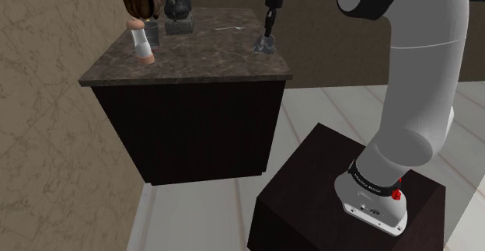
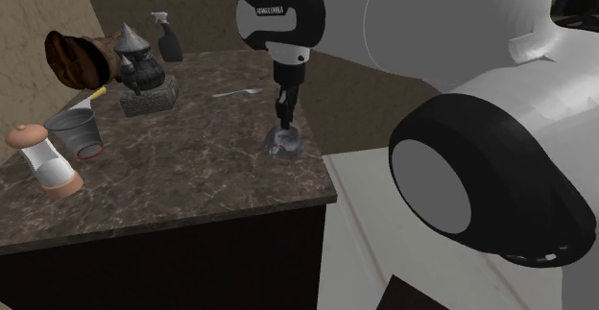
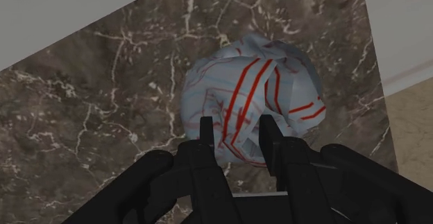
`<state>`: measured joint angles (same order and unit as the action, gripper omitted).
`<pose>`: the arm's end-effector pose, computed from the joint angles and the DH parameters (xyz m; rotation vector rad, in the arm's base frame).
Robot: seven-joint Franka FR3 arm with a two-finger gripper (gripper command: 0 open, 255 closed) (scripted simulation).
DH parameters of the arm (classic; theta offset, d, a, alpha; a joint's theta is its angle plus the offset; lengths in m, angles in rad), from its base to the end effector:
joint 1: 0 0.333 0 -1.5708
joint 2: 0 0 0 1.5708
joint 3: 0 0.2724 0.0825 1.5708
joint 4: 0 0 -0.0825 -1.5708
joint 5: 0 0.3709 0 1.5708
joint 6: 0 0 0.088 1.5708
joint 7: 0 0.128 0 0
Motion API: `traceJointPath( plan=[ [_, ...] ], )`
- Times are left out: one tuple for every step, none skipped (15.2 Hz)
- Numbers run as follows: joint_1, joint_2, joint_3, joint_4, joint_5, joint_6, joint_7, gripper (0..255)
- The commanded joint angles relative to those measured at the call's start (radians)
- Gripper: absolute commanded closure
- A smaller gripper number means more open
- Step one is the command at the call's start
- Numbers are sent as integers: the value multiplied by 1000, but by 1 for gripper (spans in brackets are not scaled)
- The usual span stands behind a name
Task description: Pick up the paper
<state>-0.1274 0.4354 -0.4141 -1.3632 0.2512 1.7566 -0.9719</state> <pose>0.5897 -0.2768 0.4288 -3.0142 -0.6381 -0.0733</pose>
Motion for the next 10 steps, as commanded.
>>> traceJointPath(
  plan=[
    [-4,3,0,35,0,-31,4,255],
    [-6,4,-1,50,0,-45,5,255],
    [-8,5,-1,66,0,-59,7,255],
    [-10,7,-1,81,0,-73,8,255],
    [-13,9,-1,98,1,-88,10,255],
    [-15,11,-1,115,1,-102,11,255],
    [-18,14,-1,133,2,-117,12,255],
    [-21,17,-1,151,3,-132,14,255],
    [-21,17,-1,153,3,-134,14,255],
    [-21,17,-1,154,3,-135,14,255]
  ],
)
